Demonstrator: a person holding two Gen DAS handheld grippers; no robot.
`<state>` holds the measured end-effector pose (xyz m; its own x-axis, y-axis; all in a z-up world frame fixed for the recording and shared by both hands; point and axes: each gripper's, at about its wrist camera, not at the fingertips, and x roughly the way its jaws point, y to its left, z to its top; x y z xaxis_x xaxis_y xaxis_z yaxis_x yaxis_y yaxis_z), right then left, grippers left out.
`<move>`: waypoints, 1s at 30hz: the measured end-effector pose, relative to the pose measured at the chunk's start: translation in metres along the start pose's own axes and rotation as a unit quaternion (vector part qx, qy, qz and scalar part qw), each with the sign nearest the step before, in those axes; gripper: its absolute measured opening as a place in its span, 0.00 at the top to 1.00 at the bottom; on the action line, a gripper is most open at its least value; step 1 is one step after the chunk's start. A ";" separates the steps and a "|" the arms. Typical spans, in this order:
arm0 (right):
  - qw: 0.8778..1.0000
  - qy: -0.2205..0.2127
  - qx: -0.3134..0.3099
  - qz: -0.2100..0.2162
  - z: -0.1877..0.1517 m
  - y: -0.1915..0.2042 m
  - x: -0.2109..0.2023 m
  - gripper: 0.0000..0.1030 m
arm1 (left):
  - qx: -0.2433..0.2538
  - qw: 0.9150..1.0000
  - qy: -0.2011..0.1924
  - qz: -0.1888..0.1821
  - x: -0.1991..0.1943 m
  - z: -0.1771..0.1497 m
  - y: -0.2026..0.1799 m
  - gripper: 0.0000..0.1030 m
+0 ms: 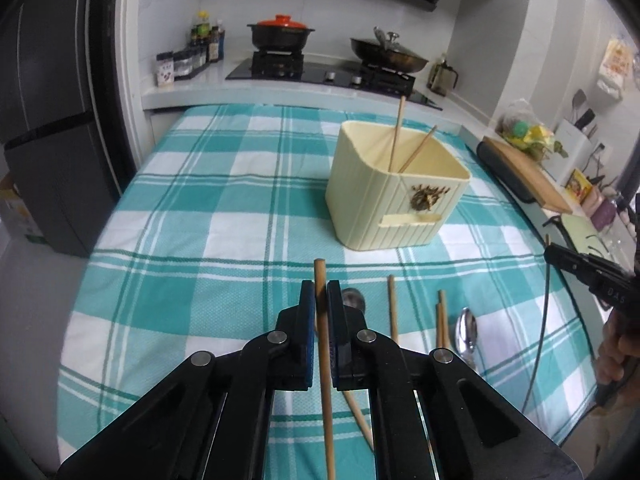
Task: Organize utensils
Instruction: 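Lift both chopsticks upright and carry them over the cream holder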
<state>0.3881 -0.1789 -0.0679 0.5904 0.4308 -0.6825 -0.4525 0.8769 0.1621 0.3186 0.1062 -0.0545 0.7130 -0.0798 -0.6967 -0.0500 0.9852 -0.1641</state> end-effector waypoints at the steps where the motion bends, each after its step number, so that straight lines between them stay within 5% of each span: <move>1: 1.000 -0.008 -0.002 0.005 0.002 0.004 -0.010 0.94 | 0.002 1.000 -0.008 -0.003 -0.010 0.001 -0.002 0.96; 12: 0.997 -0.050 -0.029 0.046 0.006 0.039 -0.089 0.94 | 0.017 0.997 -0.064 -0.029 -0.083 0.005 -0.011 0.96; 30: 0.995 -0.067 -0.025 0.062 0.003 0.049 -0.141 0.94 | 0.036 0.995 -0.086 -0.040 -0.109 0.003 -0.027 0.96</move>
<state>0.2846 -0.1963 0.0386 0.6109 0.5624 -0.5573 -0.5582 0.8051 0.2006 0.2441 0.0886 0.0284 0.8216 -0.1382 -0.5531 0.0584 0.9855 -0.1595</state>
